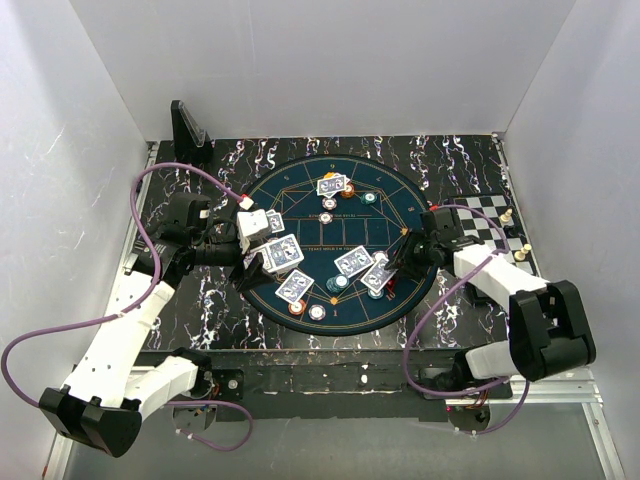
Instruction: Distribute texas hold em gaming equipment
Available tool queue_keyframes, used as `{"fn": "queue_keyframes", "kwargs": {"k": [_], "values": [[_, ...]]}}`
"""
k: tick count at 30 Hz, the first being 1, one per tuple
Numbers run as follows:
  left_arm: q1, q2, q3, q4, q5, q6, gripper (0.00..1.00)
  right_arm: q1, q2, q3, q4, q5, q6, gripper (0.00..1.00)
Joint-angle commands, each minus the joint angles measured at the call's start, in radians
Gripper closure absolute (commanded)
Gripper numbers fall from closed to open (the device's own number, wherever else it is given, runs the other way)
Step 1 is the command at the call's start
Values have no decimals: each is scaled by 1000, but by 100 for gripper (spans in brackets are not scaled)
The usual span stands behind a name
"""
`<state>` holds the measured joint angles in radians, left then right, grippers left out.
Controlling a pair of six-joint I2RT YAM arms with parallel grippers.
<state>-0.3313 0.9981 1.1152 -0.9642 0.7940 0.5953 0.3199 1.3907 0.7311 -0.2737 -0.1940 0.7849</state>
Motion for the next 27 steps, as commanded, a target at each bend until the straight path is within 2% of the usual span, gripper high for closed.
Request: {"fn": "queue_keyframes", "kwargs": {"k": [1, 5, 9, 11, 17, 21, 27], "values": [[-3, -26, 25, 12, 34, 9, 97, -4, -91, 68, -108, 91, 5, 52], [-5, -29, 23, 13, 34, 6, 97, -4, -180, 123, -157, 70, 16, 43], [-3, -24, 20, 15, 37, 5, 97, 13, -252, 235, -147, -60, 11, 24], [-3, -21, 21, 16, 34, 6, 97, 53, -245, 313, -137, -158, 7, 18], [-3, -18, 23, 28, 30, -2, 97, 214, -148, 519, -73, -403, 22, 14], [-5, -18, 23, 32, 24, -5, 97, 332, -98, 593, -50, -410, 25, 13], [-5, -13, 35, 36, 24, -11, 97, 435, 11, 623, -25, -424, 27, 11]]}}
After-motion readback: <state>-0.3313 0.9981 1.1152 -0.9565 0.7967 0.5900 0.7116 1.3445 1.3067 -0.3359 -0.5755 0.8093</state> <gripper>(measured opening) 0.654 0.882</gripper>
